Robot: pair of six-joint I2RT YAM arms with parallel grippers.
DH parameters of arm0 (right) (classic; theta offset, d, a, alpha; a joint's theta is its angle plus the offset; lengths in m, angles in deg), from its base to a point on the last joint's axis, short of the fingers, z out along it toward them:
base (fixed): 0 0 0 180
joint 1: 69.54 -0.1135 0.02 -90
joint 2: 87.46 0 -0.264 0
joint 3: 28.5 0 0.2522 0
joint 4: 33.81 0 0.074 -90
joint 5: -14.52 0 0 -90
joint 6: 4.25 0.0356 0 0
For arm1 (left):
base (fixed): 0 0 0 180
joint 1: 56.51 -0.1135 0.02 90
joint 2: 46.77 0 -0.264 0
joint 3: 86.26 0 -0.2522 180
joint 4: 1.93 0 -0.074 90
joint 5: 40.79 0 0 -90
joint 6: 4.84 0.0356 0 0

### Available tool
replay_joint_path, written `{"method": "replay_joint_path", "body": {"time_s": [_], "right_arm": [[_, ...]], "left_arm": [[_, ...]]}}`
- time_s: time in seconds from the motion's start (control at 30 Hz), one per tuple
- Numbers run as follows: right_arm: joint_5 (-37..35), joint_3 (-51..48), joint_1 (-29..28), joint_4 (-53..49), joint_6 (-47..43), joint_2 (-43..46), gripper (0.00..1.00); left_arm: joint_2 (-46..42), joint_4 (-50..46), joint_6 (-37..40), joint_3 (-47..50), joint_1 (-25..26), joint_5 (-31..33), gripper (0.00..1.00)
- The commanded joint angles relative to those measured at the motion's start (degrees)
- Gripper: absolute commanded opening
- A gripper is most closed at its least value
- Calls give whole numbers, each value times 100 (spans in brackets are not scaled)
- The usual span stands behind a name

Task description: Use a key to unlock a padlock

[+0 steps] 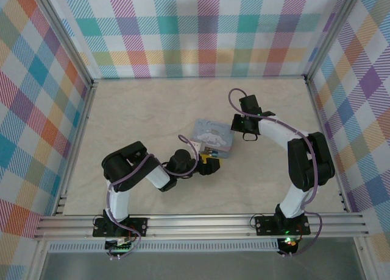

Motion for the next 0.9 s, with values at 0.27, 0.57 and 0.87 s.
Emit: {"method": "replay_joint_path", "body": {"time_s": [0.27,0.57,0.87], "right_arm": [[241,-127,-163,-335,118,-262,0],[233,-64,-174,-384,96,-254,0],[224,-94,-212,-370,140,-258,0]], "left_arm": [[21,26,-173,329,-161,300,76],[147,588,-355,718,-301,144,74],[195,420,-293,414,-405,-135,73]]}}
